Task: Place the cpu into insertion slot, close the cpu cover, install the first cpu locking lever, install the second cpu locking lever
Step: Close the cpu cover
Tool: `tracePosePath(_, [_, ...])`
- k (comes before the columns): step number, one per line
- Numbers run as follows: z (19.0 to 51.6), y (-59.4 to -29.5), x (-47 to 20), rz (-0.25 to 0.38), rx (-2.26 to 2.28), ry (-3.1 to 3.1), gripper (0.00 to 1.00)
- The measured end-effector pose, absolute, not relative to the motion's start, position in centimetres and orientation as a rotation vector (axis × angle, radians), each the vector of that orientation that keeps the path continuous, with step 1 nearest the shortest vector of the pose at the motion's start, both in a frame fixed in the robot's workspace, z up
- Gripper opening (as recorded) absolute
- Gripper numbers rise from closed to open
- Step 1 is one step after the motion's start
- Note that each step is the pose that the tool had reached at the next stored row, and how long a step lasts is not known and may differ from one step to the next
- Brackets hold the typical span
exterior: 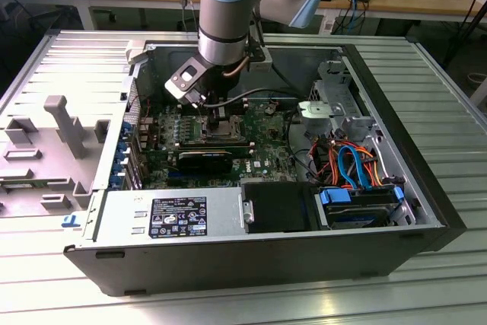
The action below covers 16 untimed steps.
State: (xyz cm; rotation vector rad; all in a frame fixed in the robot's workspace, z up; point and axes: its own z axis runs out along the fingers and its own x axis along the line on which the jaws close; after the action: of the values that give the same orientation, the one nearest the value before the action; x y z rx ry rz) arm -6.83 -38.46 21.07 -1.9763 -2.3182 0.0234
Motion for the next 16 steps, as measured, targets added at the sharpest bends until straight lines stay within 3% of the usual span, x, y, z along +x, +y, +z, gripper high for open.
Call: tracePosePath(16, [21.24, -38.50, -6.94, 0.019, -1.976, -2.318, 0.11])
